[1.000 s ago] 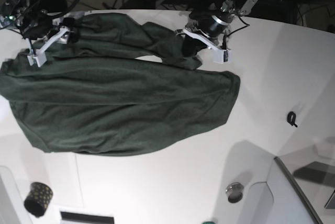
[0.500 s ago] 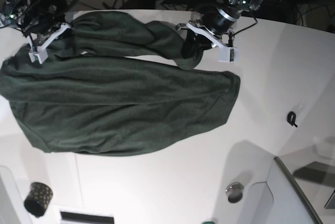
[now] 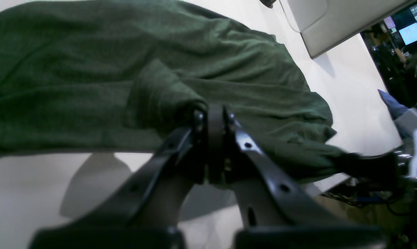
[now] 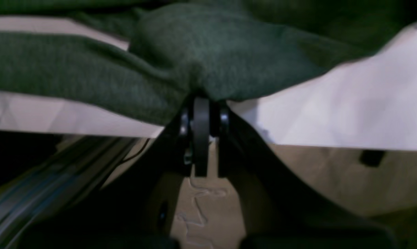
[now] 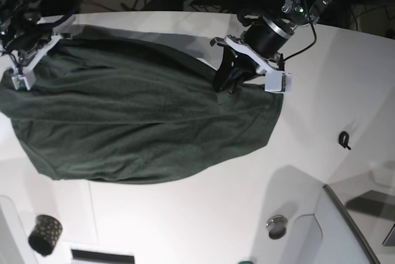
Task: Layout the t-shirt on the table in an organized manner, then fold the t-shirt properly
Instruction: 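Regrasp the shirt near the sleeve with the left gripper and drag it, then release the shirt with the left gripper and raise it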
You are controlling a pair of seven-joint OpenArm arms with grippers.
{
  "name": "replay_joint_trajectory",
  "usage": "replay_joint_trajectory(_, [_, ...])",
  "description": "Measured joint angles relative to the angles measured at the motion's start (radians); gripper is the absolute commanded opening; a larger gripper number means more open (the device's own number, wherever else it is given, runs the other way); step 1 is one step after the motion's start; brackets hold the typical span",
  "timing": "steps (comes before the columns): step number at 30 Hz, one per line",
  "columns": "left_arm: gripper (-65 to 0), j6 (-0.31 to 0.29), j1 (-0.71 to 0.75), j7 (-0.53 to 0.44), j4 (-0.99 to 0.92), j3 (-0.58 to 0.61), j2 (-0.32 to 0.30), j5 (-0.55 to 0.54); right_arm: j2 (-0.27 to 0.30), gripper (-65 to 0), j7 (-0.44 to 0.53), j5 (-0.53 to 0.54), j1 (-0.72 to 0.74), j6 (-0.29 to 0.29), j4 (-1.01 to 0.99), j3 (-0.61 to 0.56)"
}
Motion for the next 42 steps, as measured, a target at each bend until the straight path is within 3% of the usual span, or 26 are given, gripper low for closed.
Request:
replay_joint_trajectory(1, [-65.0, 0.005, -0.016, 0.001, 0.000, 0.000, 0.000, 0.000, 0.006, -64.2, -0.014, 0.007, 0.022, 0.000, 0.003, 0.000])
replay_joint_trajectory(5, [-65.0, 0.150, -0.089, 0.001, -0.002, 0.001, 0.001, -0.007, 0.054, -64.2, -0.044, 0.020, 0.137, 0.000, -0.010, -0.005])
replay_joint_trajectory(6, [-65.0, 0.163, -0.108, 0.001, -0.008, 0.007, 0.001, -0.008, 0.065, -64.2, -0.050, 0.025, 0.162, -0.001, -0.023, -0.005])
replay_joint_trajectory(13, [-65.0, 0.182, -0.225, 0.000, -0.163, 0.016, 0.039, -0.011, 0.135, -64.2, -0.054, 0.019, 0.342, 0.002, -0.344, -0.005])
replay_joint_trajectory(17, [-65.0, 0.183, -0.256, -0.001, -0.278, 0.015, 0.082, -0.010, 0.169, -62.6, 0.010, 0.014, 0.392, 0.003, -0.524, -0.005])
replay_joint_trajectory(19, [-65.0, 0.183, -0.269, 0.005, -0.325, 0.016, 0.101, -0.011, 0.170, -53.3, 0.010, 0.006, 0.393, 0.003, -0.547, -0.003])
replay_joint_trajectory(23, [-64.7, 0.187, -0.267, -0.004, -0.343, 0.012, 0.106, -0.010, 0.171, -25.7, 0.021, 0.006, 0.369, 0.003, -0.520, 0.004])
replay_joint_trajectory(25, [-48.5, 0.189, -0.264, -0.007, -0.343, 0.011, 0.105, -0.010, 0.170, -21.2, 0.017, 0.003, 0.340, 0.003, -0.475, 0.004])
replay_joint_trajectory(31, [-3.3, 0.187, -0.262, -0.007, -0.338, 0.011, 0.104, -0.009, 0.120, -21.9, 0.100, 0.005, 0.219, 0.003, -0.299, 0.002])
replay_joint_trajectory(32, [0.0, 0.191, -0.261, -0.002, -0.331, 0.011, 0.104, -0.009, 0.113, -21.9, 0.108, 0.004, 0.206, 0.003, -0.288, 0.002])
replay_joint_trajectory(37, [0.0, 0.186, -0.205, 0.002, -0.233, -0.012, 0.097, -0.010, 0.111, -21.9, 0.164, 0.004, 0.141, 0.003, -0.249, 0.002])
replay_joint_trajectory(42, [0.0, 0.189, -0.097, -0.006, -0.084, -0.137, 0.029, -0.007, 0.108, -21.9, 0.193, 0.053, 0.098, 0.003, -0.248, 0.001])
